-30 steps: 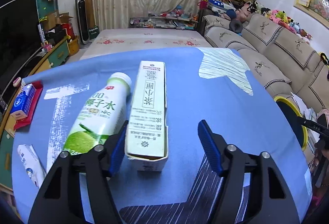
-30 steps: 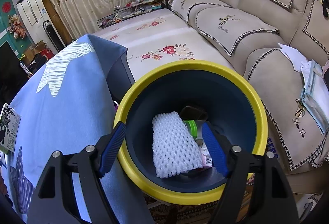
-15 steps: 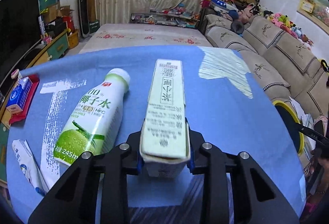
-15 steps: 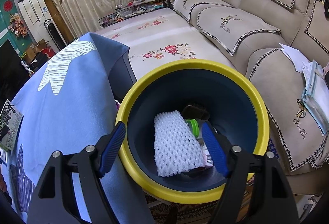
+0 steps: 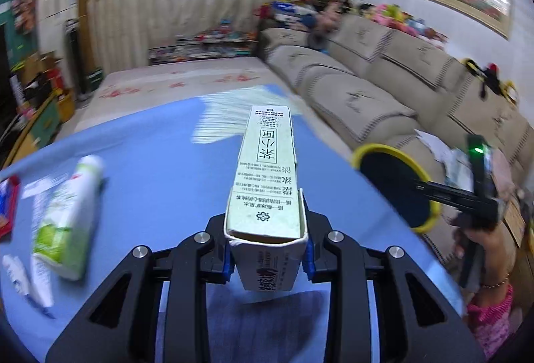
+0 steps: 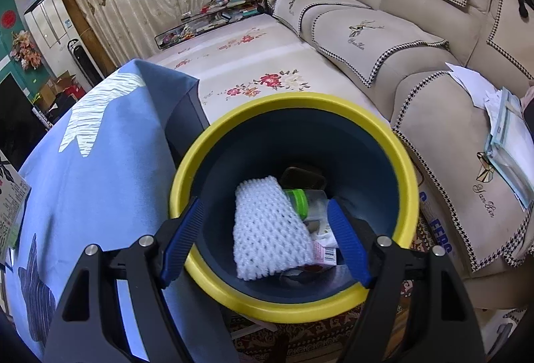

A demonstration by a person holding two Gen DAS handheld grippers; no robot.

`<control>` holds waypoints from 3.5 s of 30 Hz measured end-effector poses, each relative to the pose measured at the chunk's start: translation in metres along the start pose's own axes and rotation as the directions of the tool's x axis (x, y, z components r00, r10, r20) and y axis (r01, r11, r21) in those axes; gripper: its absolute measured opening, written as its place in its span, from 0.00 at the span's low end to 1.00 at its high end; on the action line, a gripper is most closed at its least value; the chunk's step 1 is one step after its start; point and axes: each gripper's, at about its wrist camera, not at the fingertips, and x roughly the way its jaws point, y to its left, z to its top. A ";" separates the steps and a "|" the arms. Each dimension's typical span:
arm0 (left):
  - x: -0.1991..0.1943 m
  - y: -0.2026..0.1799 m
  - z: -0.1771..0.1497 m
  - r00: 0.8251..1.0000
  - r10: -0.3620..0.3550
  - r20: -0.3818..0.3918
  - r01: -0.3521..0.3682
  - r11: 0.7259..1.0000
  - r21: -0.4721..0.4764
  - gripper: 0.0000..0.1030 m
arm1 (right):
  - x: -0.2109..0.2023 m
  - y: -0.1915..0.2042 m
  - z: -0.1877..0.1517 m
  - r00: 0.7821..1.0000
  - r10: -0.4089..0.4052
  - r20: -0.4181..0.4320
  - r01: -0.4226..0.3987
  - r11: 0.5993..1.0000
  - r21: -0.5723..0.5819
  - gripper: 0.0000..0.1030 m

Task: Collect trash
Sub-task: 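Carry the tea carton into the bin and open the left gripper, then move the right gripper to the green coconut water bottle and grasp it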

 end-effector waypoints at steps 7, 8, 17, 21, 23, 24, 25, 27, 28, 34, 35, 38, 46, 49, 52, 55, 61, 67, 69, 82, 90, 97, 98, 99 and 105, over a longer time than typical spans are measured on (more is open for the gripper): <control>0.035 -0.092 0.010 0.993 -0.107 -0.058 0.114 0.985 0.133 0.29 | -0.004 -0.024 -0.003 0.999 -0.033 0.002 0.033 0.999 0.026 0.70; 0.042 -0.106 0.012 0.990 -0.120 -0.069 0.129 0.980 0.149 0.29 | -0.004 -0.029 -0.003 0.999 -0.035 0.002 0.035 0.999 0.034 0.70; 0.113 -0.196 0.033 0.967 -0.184 -0.175 0.219 0.953 0.208 0.29 | -0.010 -0.061 -0.004 0.999 -0.038 0.007 0.037 0.995 0.088 0.70; 0.147 -0.220 0.044 0.964 -0.169 -0.203 0.212 0.954 0.213 0.31 | -0.010 -0.069 -0.003 0.999 -0.041 0.005 0.040 0.995 0.097 0.70; 0.166 -0.226 0.051 0.968 -0.144 -0.205 0.186 0.962 0.201 0.35 | -0.009 -0.071 -0.003 0.999 -0.042 0.002 0.041 0.994 0.102 0.70; 0.169 -0.226 0.053 0.969 -0.138 -0.203 0.177 0.966 0.190 0.43 | -0.009 -0.072 -0.004 0.999 -0.041 0.000 0.040 0.994 0.105 0.70; 0.171 -0.223 0.056 0.969 -0.141 -0.202 0.176 0.969 0.171 0.46 | -0.009 -0.073 -0.004 0.999 -0.040 -0.001 0.040 0.994 0.106 0.70; 0.162 -0.213 0.059 0.970 -0.159 -0.183 0.184 0.974 0.130 0.55 | -0.009 -0.073 -0.005 0.999 -0.039 -0.003 0.039 0.994 0.104 0.70; 0.155 -0.208 0.058 0.973 -0.161 -0.166 0.182 0.975 0.126 0.56 | -0.008 -0.072 -0.006 0.999 -0.038 -0.005 0.038 0.994 0.103 0.70; 0.076 -0.138 0.038 0.993 -0.117 0.004 0.116 0.989 0.094 0.78 | -0.006 -0.058 -0.008 1.000 -0.027 -0.010 0.028 0.996 0.080 0.70; 0.063 -0.122 0.032 0.994 -0.103 0.026 0.100 0.991 0.084 0.80 | -0.005 -0.055 -0.008 1.000 -0.027 -0.011 0.028 0.997 0.074 0.70; 0.024 -0.076 0.015 0.994 -0.038 0.102 0.034 0.999 0.039 0.86 | -0.006 -0.046 -0.007 0.999 -0.031 -0.012 0.031 0.998 0.057 0.70; -0.065 0.043 -0.038 0.943 0.237 0.232 -0.219 0.970 -0.102 0.90 | -0.005 -0.001 -0.005 0.999 -0.029 -0.019 0.029 0.999 -0.027 0.70; -0.090 0.083 -0.062 0.922 0.317 0.224 -0.282 0.943 -0.174 0.90 | -0.004 0.027 -0.005 1.000 -0.008 -0.026 0.006 0.997 -0.078 0.70; -0.110 0.125 -0.090 0.912 0.365 0.188 -0.310 0.913 -0.265 0.90 | -0.003 0.069 -0.004 0.998 0.038 -0.043 -0.044 0.988 -0.148 0.70; -0.123 0.157 -0.112 0.903 0.400 0.157 -0.335 0.884 -0.326 0.90 | -0.004 0.124 -0.004 0.994 0.092 -0.061 -0.104 0.965 -0.239 0.70; -0.153 0.207 -0.140 0.824 0.547 0.149 -0.425 0.770 -0.476 0.90 | -0.016 0.240 -0.022 0.961 0.249 -0.125 -0.278 0.880 -0.385 0.70; -0.172 0.228 -0.145 0.784 0.604 0.145 -0.441 0.706 -0.554 0.90 | -0.041 0.354 -0.052 0.913 0.364 -0.182 -0.404 0.757 -0.514 0.73; -0.174 0.236 -0.148 0.773 0.621 0.128 -0.454 0.682 -0.573 0.90 | -0.051 0.384 -0.062 0.898 0.397 -0.189 -0.432 0.720 -0.543 0.77; -0.180 0.234 -0.148 0.760 0.636 0.134 -0.454 0.668 -0.589 0.90 | -0.018 0.490 -0.097 0.925 0.328 -0.190 -0.377 0.747 -0.548 0.79; -0.183 0.229 -0.149 0.777 0.612 0.144 -0.427 0.681 -0.594 0.90 | 0.000 0.477 -0.102 0.941 0.279 -0.189 -0.337 0.760 -0.555 0.80; -0.182 0.225 -0.150 0.783 0.605 0.143 -0.421 0.685 -0.595 0.90 | 0.006 0.452 -0.095 0.950 0.262 -0.169 -0.312 0.780 -0.542 0.80; -0.182 0.225 -0.151 0.782 0.606 0.143 -0.421 0.684 -0.595 0.90 | 0.005 0.449 -0.096 0.954 0.257 -0.157 -0.301 0.784 -0.543 0.80; -0.182 0.225 -0.151 0.784 0.605 0.142 -0.420 0.684 -0.597 0.90 | 0.004 0.444 -0.096 0.958 0.254 -0.135 -0.286 0.792 -0.539 0.80; -0.181 0.221 -0.150 0.792 0.592 0.145 -0.409 0.693 -0.594 0.90 | 0.008 0.439 -0.096 0.925 0.334 -0.180 -0.378 0.765 -0.521 0.80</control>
